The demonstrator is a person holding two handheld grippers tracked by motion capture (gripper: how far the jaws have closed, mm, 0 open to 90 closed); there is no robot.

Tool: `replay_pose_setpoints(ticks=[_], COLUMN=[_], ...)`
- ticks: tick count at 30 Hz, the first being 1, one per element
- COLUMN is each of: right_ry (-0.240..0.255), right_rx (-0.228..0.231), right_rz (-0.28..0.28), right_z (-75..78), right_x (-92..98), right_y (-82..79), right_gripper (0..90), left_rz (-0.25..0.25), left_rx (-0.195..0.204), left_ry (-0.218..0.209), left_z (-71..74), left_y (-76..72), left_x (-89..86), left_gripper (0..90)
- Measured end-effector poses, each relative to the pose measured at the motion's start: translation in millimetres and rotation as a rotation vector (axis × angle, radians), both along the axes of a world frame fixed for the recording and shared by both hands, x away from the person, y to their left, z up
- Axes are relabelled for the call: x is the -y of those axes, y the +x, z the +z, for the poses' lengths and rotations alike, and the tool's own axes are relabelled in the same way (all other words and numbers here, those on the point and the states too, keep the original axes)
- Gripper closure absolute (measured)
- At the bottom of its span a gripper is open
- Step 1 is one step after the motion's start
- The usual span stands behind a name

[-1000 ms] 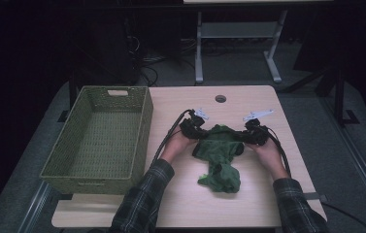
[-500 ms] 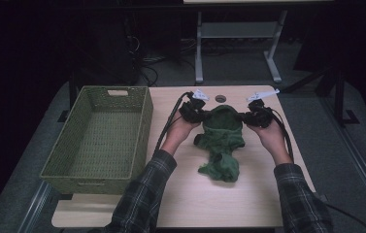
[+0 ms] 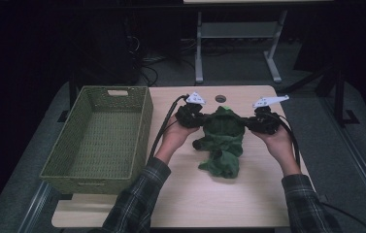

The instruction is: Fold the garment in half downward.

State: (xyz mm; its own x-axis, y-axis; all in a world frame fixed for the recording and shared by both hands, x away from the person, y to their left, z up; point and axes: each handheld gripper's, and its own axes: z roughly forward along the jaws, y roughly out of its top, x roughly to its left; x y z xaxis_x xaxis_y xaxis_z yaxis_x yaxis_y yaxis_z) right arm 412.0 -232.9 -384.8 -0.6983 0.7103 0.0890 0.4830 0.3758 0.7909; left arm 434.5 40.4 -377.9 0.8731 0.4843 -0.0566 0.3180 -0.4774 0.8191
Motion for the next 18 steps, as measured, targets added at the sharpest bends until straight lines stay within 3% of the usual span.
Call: replay_pose_setpoints(ticks=[6,8,9,11,18], right_ry=[0.008,0.009,0.0,-0.017,0.01], right_rx=[0.011,0.023,0.007,0.031,0.022], right_rz=[0.046,0.057,0.066,0.067,0.097], right_z=[1.0,0.5,-0.4,-2.4,-9.5], right_x=[-0.5,-1.9,-2.8,-4.9,-6.5], right_y=[-24.8,-34.6,-38.0,-47.9,-70.0], right_gripper=[87.1,87.1,87.0,87.0,87.0], left_rz=[-0.046,-0.067,-0.078,-0.094,-0.13], left_rx=[0.004,0.011,0.016,0.018,0.027], left_ry=[-0.028,-0.022,-0.015,-0.011,-0.005], left_z=[0.3,0.6,0.4,-0.7,-4.0], left_y=[-22.1,-31.3,-36.0,-44.5,-65.4], left_x=[-2.5,-2.7,-3.0,-3.9,-10.7], left_gripper=[87.0,87.0,87.0,87.1,87.0])
